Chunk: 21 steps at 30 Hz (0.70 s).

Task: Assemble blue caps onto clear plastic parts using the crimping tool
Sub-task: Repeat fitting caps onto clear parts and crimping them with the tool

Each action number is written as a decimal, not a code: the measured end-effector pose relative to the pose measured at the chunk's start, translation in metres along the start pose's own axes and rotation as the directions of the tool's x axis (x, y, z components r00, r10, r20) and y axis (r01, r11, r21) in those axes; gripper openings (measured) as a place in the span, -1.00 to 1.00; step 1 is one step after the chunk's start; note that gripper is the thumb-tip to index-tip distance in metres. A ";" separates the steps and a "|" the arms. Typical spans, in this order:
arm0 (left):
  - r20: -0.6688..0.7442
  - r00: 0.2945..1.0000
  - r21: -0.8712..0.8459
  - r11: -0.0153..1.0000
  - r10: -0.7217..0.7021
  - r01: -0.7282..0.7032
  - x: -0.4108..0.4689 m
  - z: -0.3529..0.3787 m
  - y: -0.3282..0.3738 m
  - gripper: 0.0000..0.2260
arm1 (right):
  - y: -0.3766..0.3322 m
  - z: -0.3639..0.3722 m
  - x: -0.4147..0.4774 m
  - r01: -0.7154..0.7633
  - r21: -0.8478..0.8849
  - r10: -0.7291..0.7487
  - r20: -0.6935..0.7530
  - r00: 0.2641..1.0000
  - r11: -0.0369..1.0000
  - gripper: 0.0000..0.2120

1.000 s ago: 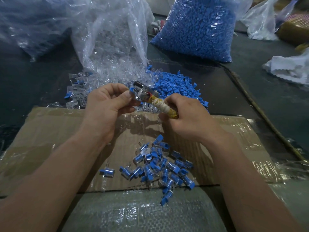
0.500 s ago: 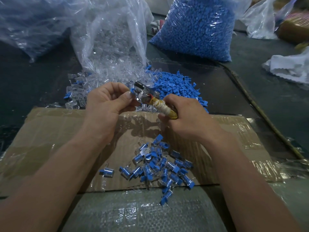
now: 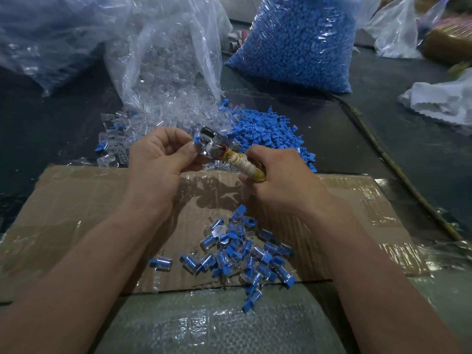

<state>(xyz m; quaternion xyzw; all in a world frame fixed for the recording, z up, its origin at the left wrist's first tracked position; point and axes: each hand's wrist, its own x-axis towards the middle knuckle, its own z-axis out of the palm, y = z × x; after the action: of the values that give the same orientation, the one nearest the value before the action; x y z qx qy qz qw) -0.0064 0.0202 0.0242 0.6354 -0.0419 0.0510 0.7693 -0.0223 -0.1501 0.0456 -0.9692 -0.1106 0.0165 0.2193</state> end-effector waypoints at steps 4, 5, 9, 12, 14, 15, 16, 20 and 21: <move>-0.016 1.000 0.011 1.000 0.006 -0.006 -0.001 0.002 0.002 -0.80 | -0.003 0.003 -0.001 -0.012 0.012 0.012 -0.016 1.000 1.000 -0.87; -0.019 1.000 0.013 1.000 0.006 -0.006 -0.001 0.002 0.002 -0.81 | -0.004 0.003 -0.002 -0.011 0.007 0.011 -0.023 1.000 1.000 -0.86; -0.028 1.000 0.029 0.999 0.015 -0.014 -0.001 0.001 0.004 -0.82 | -0.004 0.006 -0.002 0.013 -0.019 -0.014 -0.063 0.998 1.000 -0.87; -0.035 0.999 0.036 0.999 0.006 -0.004 -0.001 0.000 0.003 -0.83 | -0.001 0.007 -0.001 0.021 -0.032 -0.024 -0.073 0.997 0.999 -0.85; -0.046 0.999 0.031 0.999 -0.013 0.014 0.000 -0.001 0.001 -0.83 | 0.002 0.006 0.001 0.027 -0.031 -0.029 -0.067 0.997 0.999 -0.81; -0.061 0.998 0.024 0.999 -0.021 0.022 0.002 -0.003 0.001 -0.84 | 0.004 0.005 0.002 0.029 -0.034 -0.031 -0.066 0.997 0.999 -0.82; -0.086 0.996 0.011 1.000 -0.026 0.027 0.004 -0.005 0.001 -0.84 | 0.006 0.003 0.002 0.029 -0.049 -0.032 -0.064 0.997 0.998 -0.85; -0.110 0.994 -0.092 0.996 -0.022 0.012 0.007 -0.013 0.008 -0.89 | 0.016 -0.001 0.003 -0.013 -0.127 0.006 -0.052 0.999 0.992 -0.79; -0.054 0.998 -0.093 0.996 -0.019 0.014 0.005 -0.014 0.010 -0.94 | 0.018 -0.001 0.003 -0.025 -0.137 0.019 -0.044 0.999 0.990 -0.77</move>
<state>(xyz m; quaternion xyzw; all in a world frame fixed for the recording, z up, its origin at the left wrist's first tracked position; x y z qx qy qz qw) -0.0024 0.0357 0.0325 0.5976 -0.0181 0.0600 0.7993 -0.0153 -0.1654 0.0393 -0.9833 -0.0959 -0.0096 0.1541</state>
